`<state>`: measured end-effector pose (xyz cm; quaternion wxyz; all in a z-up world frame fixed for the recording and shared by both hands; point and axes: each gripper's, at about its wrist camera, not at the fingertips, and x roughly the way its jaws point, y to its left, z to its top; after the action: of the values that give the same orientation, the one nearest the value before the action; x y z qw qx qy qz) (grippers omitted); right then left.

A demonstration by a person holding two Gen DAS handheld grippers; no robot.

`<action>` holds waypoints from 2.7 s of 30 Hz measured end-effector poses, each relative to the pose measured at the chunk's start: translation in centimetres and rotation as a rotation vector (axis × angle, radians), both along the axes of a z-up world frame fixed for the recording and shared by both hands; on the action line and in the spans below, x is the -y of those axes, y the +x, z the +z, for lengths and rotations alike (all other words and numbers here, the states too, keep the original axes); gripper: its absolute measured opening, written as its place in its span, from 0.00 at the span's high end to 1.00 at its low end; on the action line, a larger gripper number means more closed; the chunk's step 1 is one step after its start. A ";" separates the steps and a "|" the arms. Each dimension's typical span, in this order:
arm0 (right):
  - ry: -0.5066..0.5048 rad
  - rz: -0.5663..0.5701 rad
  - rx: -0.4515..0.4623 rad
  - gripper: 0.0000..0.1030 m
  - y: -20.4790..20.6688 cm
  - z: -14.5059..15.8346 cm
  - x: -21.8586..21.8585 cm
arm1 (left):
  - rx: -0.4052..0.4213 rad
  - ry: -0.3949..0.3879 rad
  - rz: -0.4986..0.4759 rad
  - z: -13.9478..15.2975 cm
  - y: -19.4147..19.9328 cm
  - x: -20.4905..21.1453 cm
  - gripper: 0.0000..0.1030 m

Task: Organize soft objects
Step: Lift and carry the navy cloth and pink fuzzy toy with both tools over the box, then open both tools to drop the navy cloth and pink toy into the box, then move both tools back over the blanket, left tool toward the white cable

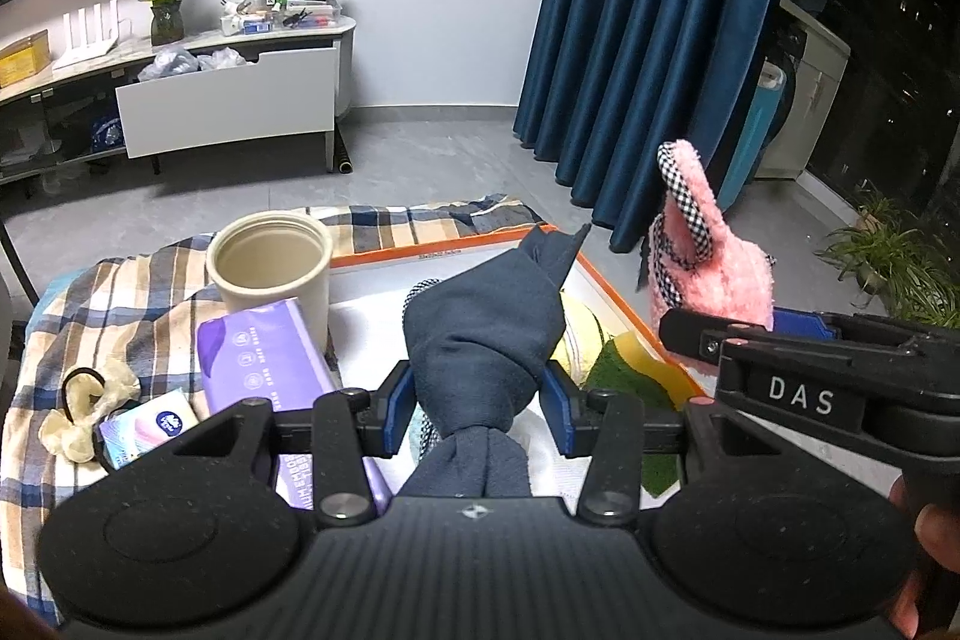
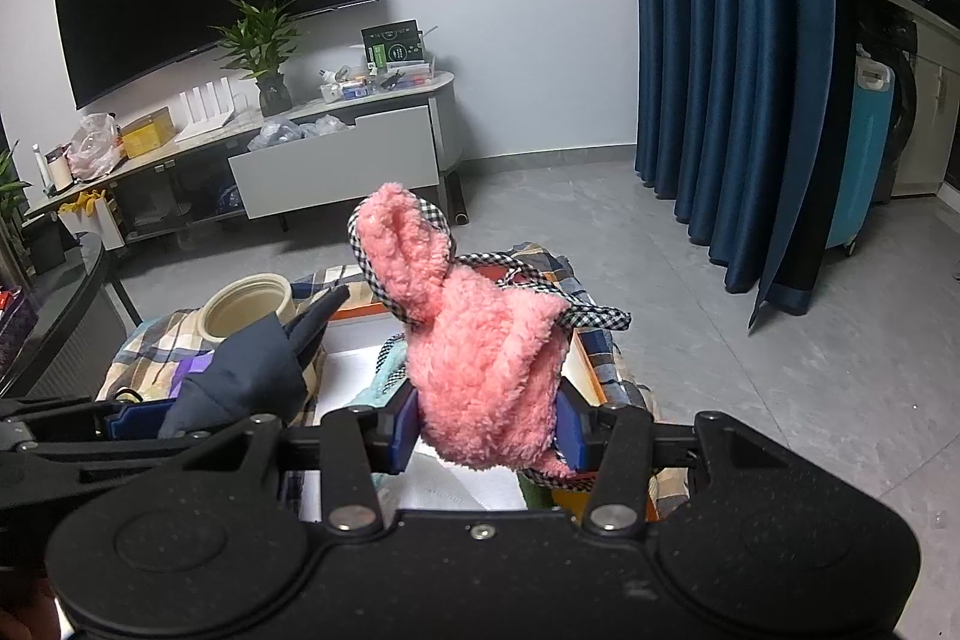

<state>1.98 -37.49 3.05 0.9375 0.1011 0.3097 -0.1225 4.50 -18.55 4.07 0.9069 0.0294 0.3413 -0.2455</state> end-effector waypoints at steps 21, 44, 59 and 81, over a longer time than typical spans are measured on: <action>0.010 -0.005 -0.035 0.45 2.6 -1.9 1.1 | -0.044 0.000 -0.002 -1.5 1.7 1.6 0.56; 0.009 -0.003 -0.050 0.40 4.6 -2.7 2.0 | -0.075 -0.001 -0.007 -2.0 2.8 2.8 0.53; -0.020 0.000 0.050 0.30 2.1 -0.1 1.2 | -0.100 -0.082 -0.027 -1.1 2.5 2.1 0.32; -0.026 0.096 0.135 0.25 -1.7 3.7 -4.4 | 0.022 -0.005 0.162 3.6 -3.1 -3.5 0.21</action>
<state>0.32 -33.13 6.79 0.9622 0.0820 0.2488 -0.0743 1.44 -15.04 7.64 0.9276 0.0021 0.3319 -0.1717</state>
